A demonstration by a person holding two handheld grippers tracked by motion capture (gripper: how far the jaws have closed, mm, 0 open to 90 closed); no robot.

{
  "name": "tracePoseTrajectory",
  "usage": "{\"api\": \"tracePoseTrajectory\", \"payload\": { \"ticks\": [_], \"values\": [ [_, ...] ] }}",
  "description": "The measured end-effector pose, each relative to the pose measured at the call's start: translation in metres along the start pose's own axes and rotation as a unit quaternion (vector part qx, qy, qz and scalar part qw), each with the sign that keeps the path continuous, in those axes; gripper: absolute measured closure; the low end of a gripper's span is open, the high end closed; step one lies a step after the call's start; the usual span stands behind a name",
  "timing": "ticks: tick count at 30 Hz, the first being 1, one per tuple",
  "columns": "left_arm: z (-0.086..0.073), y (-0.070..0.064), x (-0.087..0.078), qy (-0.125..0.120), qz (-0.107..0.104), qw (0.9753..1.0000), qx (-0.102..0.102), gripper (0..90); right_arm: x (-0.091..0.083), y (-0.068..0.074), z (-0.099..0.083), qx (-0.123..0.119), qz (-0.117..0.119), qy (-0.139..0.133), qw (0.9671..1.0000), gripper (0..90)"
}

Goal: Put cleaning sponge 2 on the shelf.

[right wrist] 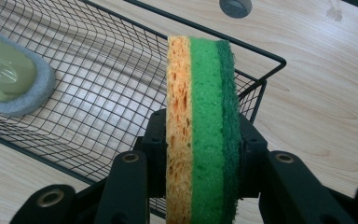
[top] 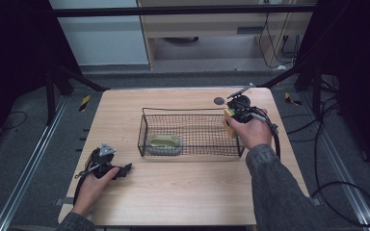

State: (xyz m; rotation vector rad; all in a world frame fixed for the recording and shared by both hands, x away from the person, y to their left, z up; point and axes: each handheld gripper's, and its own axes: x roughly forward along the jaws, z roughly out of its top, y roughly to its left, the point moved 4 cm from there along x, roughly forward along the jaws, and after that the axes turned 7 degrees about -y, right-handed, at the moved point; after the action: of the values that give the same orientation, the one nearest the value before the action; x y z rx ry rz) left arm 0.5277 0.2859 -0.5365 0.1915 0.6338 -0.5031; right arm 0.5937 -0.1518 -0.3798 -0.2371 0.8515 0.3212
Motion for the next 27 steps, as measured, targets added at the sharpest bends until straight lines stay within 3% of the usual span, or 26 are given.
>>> {"api": "tracePoseTrajectory", "payload": {
  "ticks": [27],
  "values": [
    [0.000, 0.000, 0.001, 0.000, 0.000, 1.0000, -0.001, 0.0, 0.027, 0.002, -0.014, 0.009, -0.001, 0.020, 0.9998, 64.2]
  ]
}}
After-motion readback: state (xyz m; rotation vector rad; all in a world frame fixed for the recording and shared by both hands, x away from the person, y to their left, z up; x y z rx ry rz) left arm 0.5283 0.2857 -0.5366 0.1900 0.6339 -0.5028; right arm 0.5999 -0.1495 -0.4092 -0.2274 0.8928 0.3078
